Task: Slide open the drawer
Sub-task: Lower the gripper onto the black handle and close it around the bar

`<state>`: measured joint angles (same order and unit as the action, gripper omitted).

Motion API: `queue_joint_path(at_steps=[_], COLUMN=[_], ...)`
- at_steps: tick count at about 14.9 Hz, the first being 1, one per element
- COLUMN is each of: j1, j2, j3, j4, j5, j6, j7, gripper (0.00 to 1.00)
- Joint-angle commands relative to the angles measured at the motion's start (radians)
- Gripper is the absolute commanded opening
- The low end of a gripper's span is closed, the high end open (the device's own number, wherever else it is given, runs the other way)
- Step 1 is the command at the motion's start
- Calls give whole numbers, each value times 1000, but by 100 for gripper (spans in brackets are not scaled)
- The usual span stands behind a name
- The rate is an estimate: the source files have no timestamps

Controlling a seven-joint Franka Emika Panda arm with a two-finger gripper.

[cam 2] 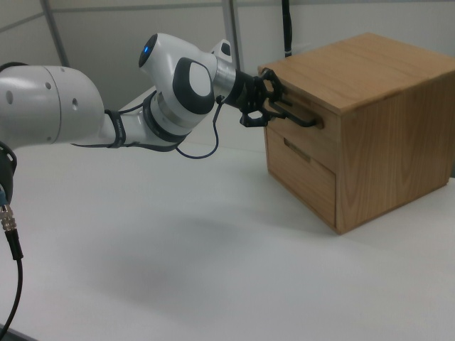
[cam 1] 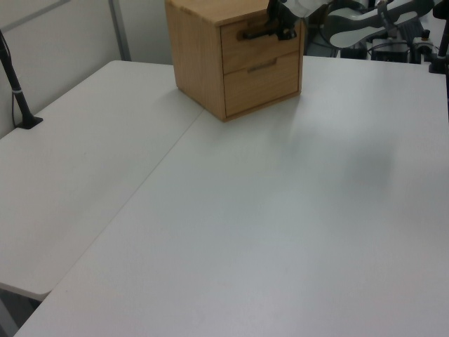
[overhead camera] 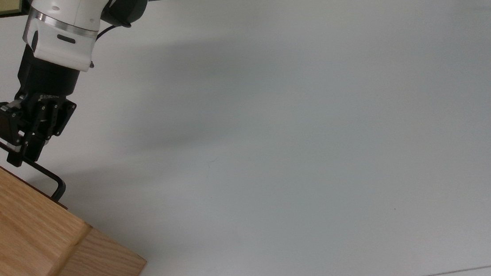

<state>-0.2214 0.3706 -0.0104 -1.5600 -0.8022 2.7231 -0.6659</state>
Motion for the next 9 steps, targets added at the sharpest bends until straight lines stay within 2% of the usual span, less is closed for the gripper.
queue_joint_path(at_steps=[1, 8, 9], j1=[4, 4, 4], j2=[-16, -9, -7], j3=[-2, -2, -2], j4=[-22, -26, -26], j5=[-20, -20, -22], j6=[6, 7, 7], j7=[-11, -9, -11], gripper=[32, 32, 24])
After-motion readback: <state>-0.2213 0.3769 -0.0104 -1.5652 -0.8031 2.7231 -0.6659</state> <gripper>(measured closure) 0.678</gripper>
